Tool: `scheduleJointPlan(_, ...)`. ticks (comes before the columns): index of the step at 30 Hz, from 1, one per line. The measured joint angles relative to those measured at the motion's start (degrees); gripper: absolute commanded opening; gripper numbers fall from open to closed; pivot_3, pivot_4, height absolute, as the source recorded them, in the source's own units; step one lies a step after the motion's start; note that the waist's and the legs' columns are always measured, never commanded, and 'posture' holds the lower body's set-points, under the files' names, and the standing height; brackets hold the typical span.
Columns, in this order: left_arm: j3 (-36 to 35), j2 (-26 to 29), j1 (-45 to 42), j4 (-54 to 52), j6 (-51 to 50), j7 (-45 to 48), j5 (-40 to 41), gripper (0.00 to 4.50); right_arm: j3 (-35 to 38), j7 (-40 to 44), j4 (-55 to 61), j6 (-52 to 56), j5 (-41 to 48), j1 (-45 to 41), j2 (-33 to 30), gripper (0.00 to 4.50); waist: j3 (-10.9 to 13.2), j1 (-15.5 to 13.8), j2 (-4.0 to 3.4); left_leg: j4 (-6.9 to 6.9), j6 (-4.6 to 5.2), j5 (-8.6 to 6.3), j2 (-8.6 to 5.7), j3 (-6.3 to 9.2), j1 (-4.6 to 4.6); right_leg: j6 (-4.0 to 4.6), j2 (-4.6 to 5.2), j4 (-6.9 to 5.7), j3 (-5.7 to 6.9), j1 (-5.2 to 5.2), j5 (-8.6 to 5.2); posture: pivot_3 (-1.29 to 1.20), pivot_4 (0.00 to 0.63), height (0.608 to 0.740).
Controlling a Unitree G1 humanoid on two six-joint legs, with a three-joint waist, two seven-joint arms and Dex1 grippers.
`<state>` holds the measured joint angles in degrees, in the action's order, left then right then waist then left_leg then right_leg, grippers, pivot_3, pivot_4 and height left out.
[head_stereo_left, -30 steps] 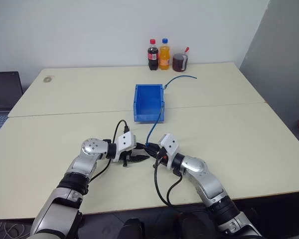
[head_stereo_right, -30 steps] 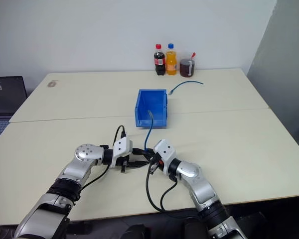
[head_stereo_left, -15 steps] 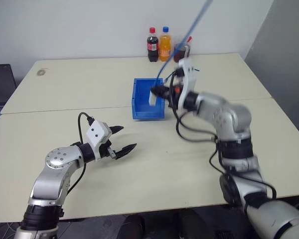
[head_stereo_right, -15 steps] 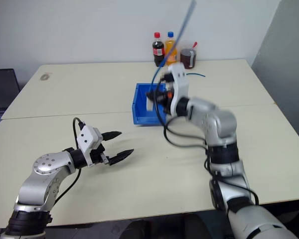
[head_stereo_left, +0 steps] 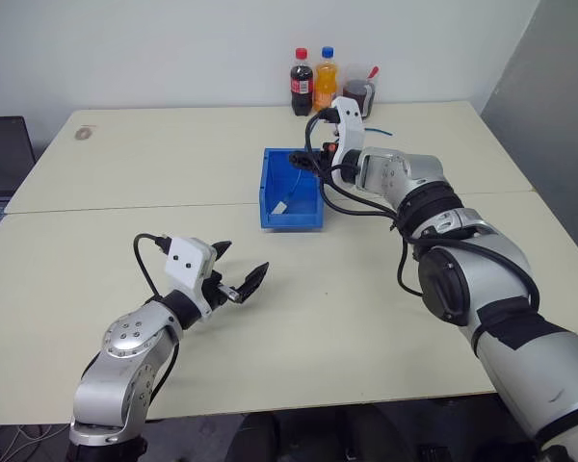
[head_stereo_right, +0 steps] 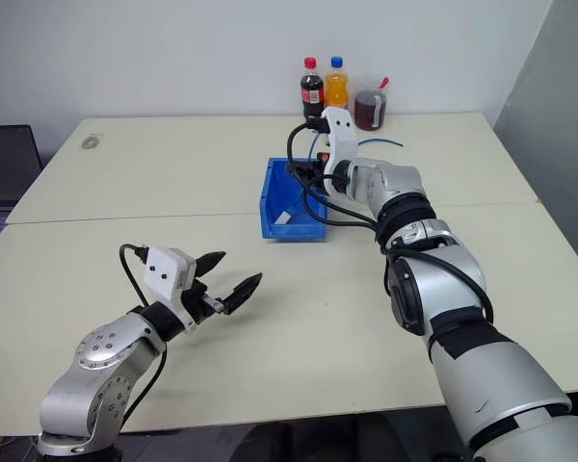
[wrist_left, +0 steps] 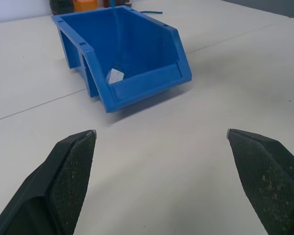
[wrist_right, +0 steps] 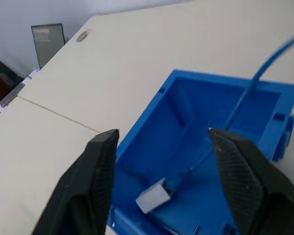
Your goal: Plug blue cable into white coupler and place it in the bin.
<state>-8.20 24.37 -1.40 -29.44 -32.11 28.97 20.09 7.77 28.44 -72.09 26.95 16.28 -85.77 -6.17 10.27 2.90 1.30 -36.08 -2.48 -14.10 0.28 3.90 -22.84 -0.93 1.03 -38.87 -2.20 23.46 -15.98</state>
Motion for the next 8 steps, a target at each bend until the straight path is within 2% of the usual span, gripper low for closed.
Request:
scheduleJointPlan(2, 0.01, 0.0, -0.61, 0.02, -0.45, -0.81, 0.06, 4.5, 0.15, -0.44, -0.44, -1.28, -0.62, -0.62, -0.47, 4.2, 0.01, 0.0, 0.01, -0.01, -0.01, 0.0, 0.0, -0.02, -0.01, 0.0, 0.0, -0.01, 0.01, 0.0, 0.0, 0.0, 0.15, 0.74)
scheduleJointPlan(6, 0.05, 0.03, -3.32, 0.82, -2.83, -5.31, -1.81, 4.5, -0.25, 0.47, 0.36, -2.83, -2.9, -0.68, -3.78, 4.2, 0.02, -0.43, 0.01, -0.04, -0.01, 0.01, -0.06, -0.06, -0.01, 0.0, 0.0, -0.03, 0.01, -0.01, 0.0, 0.0, 0.15, 0.74)
scheduleJointPlan(8, -0.2, -0.14, -3.61, 1.29, -3.86, -7.24, -2.38, 4.5, -0.61, 1.77, 5.25, -2.72, -3.63, 1.25, -6.19, 4.2, 0.02, -0.62, 0.02, -0.04, -0.01, 0.01, -0.07, -0.06, -0.03, -0.01, 0.01, 0.02, 0.0, -0.02, 0.0, 0.0, 0.15, 0.74)
